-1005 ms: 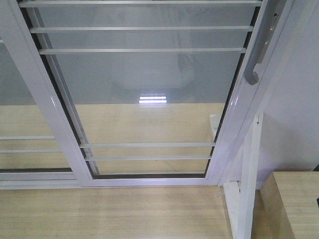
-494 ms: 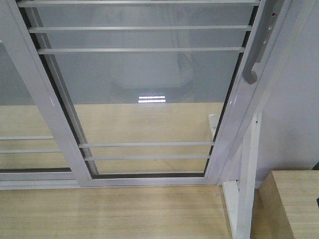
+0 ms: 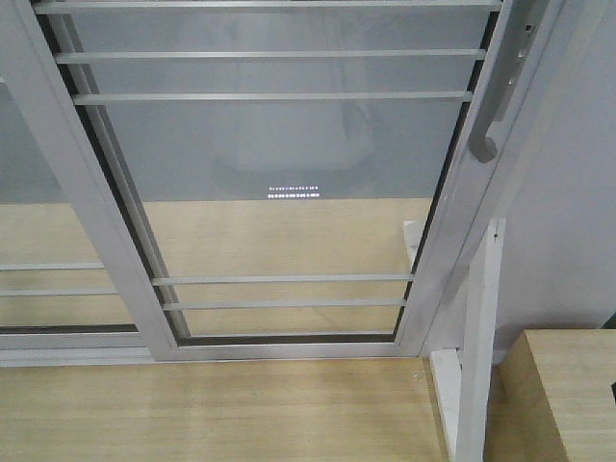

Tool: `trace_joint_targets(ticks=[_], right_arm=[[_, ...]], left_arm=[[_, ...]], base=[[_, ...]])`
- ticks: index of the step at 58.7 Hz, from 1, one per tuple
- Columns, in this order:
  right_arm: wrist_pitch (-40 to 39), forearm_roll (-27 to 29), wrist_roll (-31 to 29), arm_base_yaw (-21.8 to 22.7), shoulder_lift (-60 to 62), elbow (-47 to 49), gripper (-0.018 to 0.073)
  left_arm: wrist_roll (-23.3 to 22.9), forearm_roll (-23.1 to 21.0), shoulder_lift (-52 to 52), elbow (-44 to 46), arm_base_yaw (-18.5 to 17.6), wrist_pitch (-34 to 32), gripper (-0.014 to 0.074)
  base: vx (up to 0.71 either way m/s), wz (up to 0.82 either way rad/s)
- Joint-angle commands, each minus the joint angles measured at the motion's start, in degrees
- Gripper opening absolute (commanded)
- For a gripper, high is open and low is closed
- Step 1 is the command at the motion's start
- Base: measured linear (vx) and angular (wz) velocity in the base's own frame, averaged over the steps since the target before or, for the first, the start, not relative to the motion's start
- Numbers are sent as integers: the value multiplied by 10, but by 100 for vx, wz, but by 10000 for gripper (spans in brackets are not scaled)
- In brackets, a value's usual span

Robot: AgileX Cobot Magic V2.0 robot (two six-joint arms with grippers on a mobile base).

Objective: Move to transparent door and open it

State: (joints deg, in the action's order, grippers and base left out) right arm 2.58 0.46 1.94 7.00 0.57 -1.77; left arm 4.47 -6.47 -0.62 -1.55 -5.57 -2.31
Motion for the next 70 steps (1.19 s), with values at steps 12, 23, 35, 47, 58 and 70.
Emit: trace_joint_targets(ticks=[12, 23, 35, 47, 58, 70], right_arm=[[-65, -5, -4, 2, 4, -7, -5], [-127, -5, -4, 2, 4, -5, -5], [-76, -5, 25, 1, 2, 86, -5], [27, -8, 1, 1, -82, 292, -5], [25, -8, -99, 1, -224, 355, -5], [19, 2, -93, 1, -368, 352, -3]], left_arm=[[-4, -2, -7, -14, -1, -64, -6], [-6, -2, -7, -11, -1, -120, -6], [-28, 1, -6, 91, -2, -105, -6], [-19, 14, 74, 266, -2, -14, -6], [-19, 14, 226, 354, -2, 7, -6], [-19, 13, 365, 353, -2, 13, -6]], base=[[0, 0], [0, 0], [0, 0], [0, 0], [0, 0], [0, 0]])
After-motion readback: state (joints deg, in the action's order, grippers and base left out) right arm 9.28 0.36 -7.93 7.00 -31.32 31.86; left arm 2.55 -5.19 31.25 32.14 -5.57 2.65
